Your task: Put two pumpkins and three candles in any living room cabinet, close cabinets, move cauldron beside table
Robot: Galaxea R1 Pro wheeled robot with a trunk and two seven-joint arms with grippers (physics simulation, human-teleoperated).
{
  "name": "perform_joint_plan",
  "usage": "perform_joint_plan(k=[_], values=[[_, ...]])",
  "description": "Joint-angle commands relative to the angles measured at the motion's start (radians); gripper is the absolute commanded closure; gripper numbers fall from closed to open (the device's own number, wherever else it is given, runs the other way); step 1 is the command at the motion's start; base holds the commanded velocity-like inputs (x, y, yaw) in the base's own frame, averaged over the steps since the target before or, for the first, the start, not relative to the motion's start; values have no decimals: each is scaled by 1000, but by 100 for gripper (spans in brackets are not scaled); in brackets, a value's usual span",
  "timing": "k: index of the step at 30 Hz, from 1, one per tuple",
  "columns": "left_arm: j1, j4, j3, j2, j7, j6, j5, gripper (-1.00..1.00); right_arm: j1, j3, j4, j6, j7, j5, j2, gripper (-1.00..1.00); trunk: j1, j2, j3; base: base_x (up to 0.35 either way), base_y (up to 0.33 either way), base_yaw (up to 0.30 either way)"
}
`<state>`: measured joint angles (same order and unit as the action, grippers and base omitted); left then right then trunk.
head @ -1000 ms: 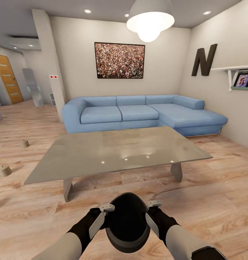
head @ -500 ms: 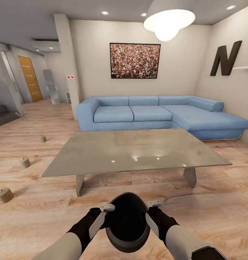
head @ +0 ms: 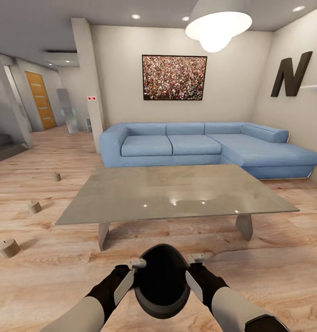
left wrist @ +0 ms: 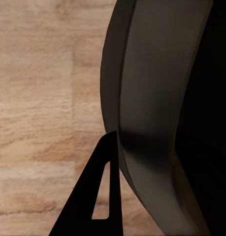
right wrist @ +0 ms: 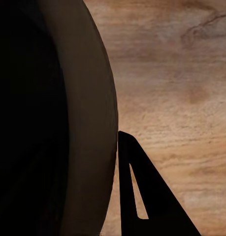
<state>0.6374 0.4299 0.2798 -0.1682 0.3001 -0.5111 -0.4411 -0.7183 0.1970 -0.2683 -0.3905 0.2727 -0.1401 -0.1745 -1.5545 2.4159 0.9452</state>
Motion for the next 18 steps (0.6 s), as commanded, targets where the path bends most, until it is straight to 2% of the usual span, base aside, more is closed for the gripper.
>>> perform_joint_plan(k=[1, 13, 18], values=[[0, 2, 3, 0, 10, 3, -16, 100, -1, 0, -7, 1, 7, -2, 0, 100, 0, 1, 1, 0, 0, 0], [1, 10, 5, 9, 10, 62, 2, 100, -1, 64, -25, 57, 9, -51, 0, 100, 0, 1, 1, 0, 0, 0], [1, 10, 5, 9, 10, 65, 10, 100, -1, 82, -18, 68, 10, -70, 0, 100, -19, 36, 17, 0, 0, 0]])
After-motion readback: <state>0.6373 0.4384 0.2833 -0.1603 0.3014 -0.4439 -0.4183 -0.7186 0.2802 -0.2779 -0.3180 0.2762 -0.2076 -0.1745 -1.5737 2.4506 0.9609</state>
